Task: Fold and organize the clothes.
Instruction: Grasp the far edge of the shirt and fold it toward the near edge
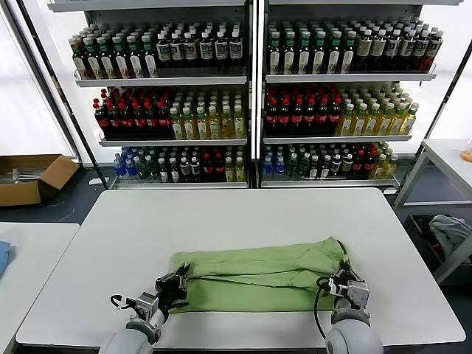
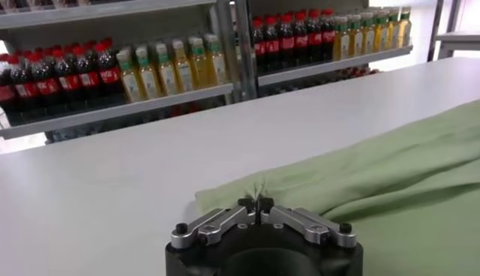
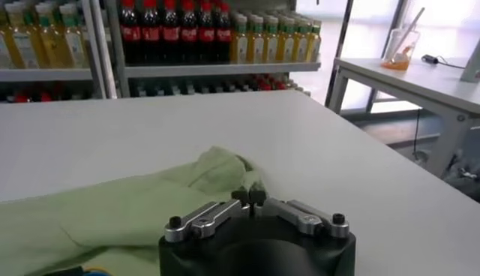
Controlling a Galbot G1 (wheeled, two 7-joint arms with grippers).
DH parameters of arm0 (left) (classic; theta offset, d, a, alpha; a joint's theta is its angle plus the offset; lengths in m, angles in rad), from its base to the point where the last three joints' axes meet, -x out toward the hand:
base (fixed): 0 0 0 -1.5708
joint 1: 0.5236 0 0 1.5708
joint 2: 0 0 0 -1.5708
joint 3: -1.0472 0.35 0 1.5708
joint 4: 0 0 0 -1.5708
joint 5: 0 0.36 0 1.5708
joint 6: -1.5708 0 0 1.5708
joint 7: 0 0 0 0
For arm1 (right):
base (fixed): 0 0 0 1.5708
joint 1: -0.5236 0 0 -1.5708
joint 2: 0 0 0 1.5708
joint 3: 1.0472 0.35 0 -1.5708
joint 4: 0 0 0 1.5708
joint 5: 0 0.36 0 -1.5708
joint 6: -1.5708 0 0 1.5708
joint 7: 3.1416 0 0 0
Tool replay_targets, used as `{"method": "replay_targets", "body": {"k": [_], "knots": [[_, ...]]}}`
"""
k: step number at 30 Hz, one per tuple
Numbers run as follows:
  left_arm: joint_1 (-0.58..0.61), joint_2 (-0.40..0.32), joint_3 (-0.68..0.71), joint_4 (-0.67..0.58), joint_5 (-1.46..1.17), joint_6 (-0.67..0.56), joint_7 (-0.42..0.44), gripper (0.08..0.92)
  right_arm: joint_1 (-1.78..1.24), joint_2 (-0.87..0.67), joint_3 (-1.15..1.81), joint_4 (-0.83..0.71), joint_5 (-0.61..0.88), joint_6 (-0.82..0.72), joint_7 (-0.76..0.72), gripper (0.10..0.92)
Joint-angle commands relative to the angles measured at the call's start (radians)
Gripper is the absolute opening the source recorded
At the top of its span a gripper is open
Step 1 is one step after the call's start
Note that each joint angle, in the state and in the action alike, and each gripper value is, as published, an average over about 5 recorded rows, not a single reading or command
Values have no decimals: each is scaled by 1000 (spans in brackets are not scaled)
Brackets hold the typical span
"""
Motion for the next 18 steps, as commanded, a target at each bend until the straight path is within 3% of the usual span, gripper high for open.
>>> {"method": "replay_targets", "body": {"k": [1,10,18], "knots": [[0,-3,-5,-3,14,4,-1,174,-26,2,0,-15,-10,3,1,107],[9,-23,-7,-55,48,4,-9,425,-30,-1,-6,-14,-29,5,-18,142],[54,-53,-41,-152,84,32,-39,650,-55,-19,28,137,50,56,-19,369]]}}
